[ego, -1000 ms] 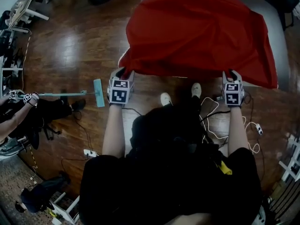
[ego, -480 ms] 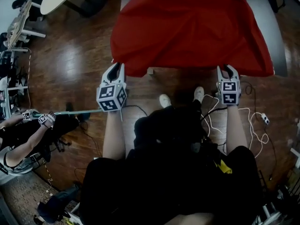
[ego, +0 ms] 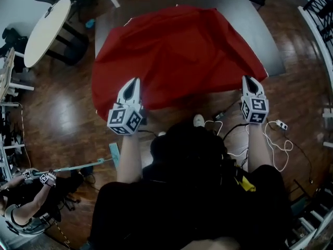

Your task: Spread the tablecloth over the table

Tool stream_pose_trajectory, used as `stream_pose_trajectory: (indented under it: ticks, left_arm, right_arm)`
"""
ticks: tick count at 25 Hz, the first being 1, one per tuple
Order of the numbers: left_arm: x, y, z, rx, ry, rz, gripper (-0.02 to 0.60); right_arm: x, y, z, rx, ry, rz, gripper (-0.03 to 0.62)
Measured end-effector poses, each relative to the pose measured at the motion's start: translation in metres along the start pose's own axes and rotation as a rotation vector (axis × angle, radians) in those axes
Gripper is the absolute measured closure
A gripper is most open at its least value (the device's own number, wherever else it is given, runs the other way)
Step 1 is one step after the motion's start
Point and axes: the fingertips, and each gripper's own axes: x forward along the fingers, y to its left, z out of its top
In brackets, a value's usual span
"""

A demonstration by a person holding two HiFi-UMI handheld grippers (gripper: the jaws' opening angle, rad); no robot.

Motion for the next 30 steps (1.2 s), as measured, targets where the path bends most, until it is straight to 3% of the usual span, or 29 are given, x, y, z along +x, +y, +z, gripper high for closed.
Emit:
stream_pose_trajectory:
  ticks: [3,8,12,18,23,27,30]
  left_arm:
    - [0.052,-0.050,0.008,0.043,-0.033,-0.090,0.578]
    - [0.108,-0.130,0.015,0.032,-0.073,-0.248,0.580]
    - [0.133,-0.168,0.021,0.079,-0.077,-0.361,0.580]
    - [0.163,-0.172,0.027,0.038,-0.085,-0.413,0.580]
    - [0.175,-0.168,0.039,0.076,-0.113,-0.422,0.580]
    - [0.178,-0.150,0.037,0.053,-0.081,-0.443,0.580]
    - [0.182,-0.143,0.034,0.026,-0.058,-0.491,0.580]
  right_arm:
    - [-0.018,-0.054,0.024,0.049,-0.130,-0.063,0.588]
    - [-0.049,-0.109,0.049,0.210,-0.304,-0.089,0.589]
    - [-0.062,-0.134,0.061,0.216,-0.365,-0.169,0.591]
    - [-0.069,-0.149,0.063,0.234,-0.348,-0.227,0.591]
    - [-0.060,-0.145,0.077,0.231,-0.382,-0.204,0.589]
    - [-0.045,-0.143,0.080,0.298,-0.410,-0.199,0.588]
    - [-0.050,-0.151,0.078,0.337,-0.415,-0.248,0.588]
